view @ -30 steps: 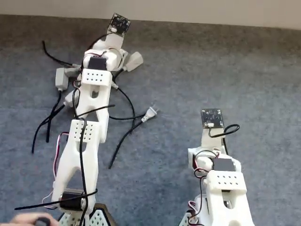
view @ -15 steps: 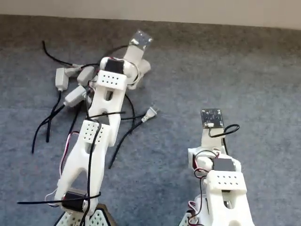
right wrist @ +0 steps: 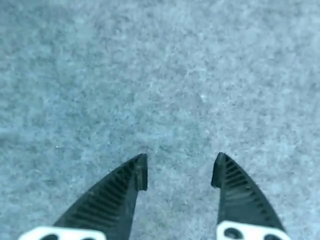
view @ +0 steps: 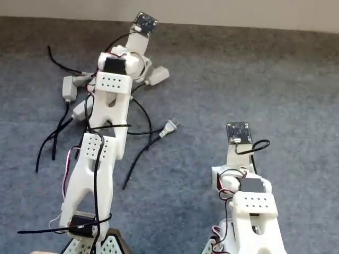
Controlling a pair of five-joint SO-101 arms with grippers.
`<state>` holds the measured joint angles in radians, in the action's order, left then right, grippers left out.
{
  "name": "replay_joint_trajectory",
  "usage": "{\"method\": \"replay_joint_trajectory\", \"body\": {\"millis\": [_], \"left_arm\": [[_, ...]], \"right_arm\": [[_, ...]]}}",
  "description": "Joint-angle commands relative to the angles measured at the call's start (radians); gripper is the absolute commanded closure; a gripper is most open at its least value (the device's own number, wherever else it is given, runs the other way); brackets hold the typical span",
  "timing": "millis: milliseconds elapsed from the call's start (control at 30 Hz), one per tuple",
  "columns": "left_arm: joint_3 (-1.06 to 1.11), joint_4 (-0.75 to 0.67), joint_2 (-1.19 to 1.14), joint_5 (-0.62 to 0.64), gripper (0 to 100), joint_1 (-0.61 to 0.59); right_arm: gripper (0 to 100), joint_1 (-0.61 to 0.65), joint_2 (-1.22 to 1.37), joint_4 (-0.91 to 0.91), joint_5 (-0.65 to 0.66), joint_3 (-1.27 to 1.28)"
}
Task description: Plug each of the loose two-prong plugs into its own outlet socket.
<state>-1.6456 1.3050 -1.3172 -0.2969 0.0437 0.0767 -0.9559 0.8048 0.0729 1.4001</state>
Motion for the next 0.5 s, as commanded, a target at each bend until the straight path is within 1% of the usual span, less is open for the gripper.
{"method": "replay_joint_trajectory", "body": {"millis": [0,167,333,467], "left_arm": [[0.012,-0.029,0.008,-0.005,74,0.022],[0.028,-0.029,-0.028,-0.003,74,0.048],[0.035,-0.057,-0.079,-0.005,74,0.051],[0.033,-0.052,-0.101,-0.006,74,0.054]], "right_arm": [[78.9,0.007,-0.013,-0.015,0.011,-0.004],[78.9,0.007,-0.013,-0.015,0.011,-0.004],[78.9,0.007,-0.013,-0.015,0.011,-0.004],[78.9,0.007,-0.013,-0.015,0.011,-0.004]]}}
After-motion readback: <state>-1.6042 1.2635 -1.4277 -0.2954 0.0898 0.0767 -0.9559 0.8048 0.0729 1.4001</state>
